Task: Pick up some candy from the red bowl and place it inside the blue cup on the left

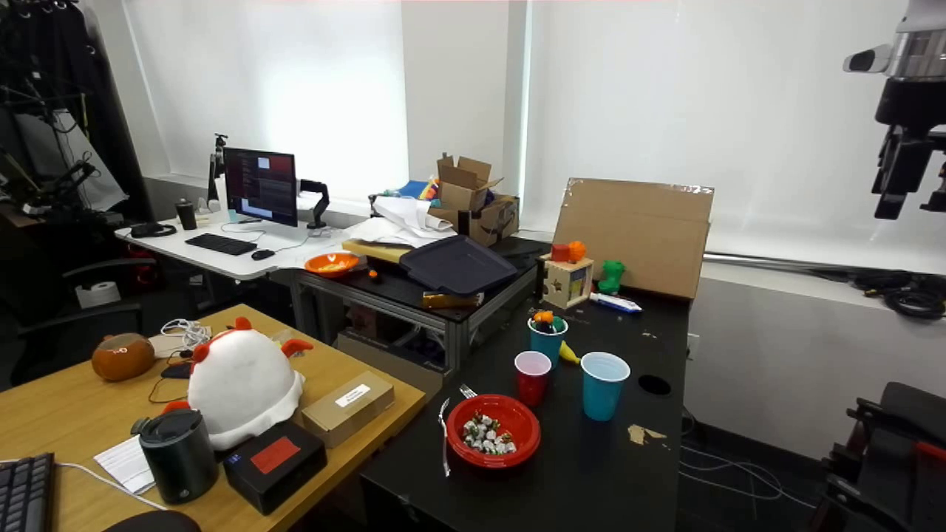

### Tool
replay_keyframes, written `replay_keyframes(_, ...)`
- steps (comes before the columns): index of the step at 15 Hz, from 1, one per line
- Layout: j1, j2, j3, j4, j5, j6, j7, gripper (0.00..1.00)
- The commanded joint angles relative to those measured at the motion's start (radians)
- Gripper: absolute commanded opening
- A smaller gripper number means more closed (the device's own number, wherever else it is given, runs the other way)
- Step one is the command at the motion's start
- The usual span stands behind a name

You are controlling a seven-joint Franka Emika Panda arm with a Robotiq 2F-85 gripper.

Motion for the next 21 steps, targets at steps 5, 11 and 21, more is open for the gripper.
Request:
replay_keyframes(5,0.023,0.071,0.002,0.054,-0.007,0.022,0.007,1.00)
replay_keyframes(11,0.193,0.318,0.024,0.154,0.086,0.175,-0.030,1.00)
replay_keyframes(21,0.292,0.769,0.232,0.354,0.172,0.364,0.108,1.00)
